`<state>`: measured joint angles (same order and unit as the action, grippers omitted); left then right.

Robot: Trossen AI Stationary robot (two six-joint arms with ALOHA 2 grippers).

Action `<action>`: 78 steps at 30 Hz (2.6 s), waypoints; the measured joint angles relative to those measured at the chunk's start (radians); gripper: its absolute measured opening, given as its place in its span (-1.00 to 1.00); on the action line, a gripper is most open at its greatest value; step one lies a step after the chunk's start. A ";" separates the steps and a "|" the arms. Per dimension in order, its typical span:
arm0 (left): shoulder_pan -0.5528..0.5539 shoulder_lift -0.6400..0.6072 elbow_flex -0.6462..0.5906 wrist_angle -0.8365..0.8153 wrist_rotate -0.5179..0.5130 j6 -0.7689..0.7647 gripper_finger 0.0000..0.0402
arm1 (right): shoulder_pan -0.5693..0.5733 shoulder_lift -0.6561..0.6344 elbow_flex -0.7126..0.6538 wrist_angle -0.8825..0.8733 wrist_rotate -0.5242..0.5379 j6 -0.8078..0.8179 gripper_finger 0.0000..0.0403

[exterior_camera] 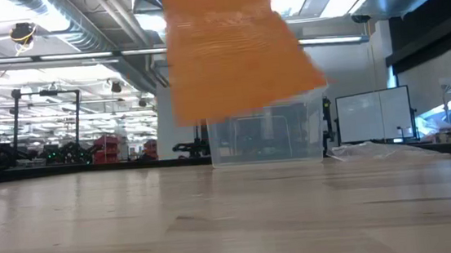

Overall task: Roll bandage
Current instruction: Roll the orange bandage

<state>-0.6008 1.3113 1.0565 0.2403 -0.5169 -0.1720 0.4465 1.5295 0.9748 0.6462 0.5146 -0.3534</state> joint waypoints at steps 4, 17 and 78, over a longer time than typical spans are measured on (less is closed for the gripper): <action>-0.013 0.000 0.000 0.001 0.007 0.034 -0.92 | 0.018 -0.008 0.043 -0.025 0.074 -0.217 -0.93; -0.017 -0.030 -0.001 -0.116 -0.022 0.042 -0.92 | 0.130 -0.034 0.214 -0.120 0.227 -0.595 -0.98; -0.025 -0.042 0.000 0.060 -0.023 0.259 -0.92 | 0.087 -0.010 0.312 -0.830 0.079 0.500 -0.75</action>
<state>-0.6258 1.2697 1.0565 0.3008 -0.5404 0.0867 0.5335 1.5196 1.2865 -0.1842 0.5937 0.1466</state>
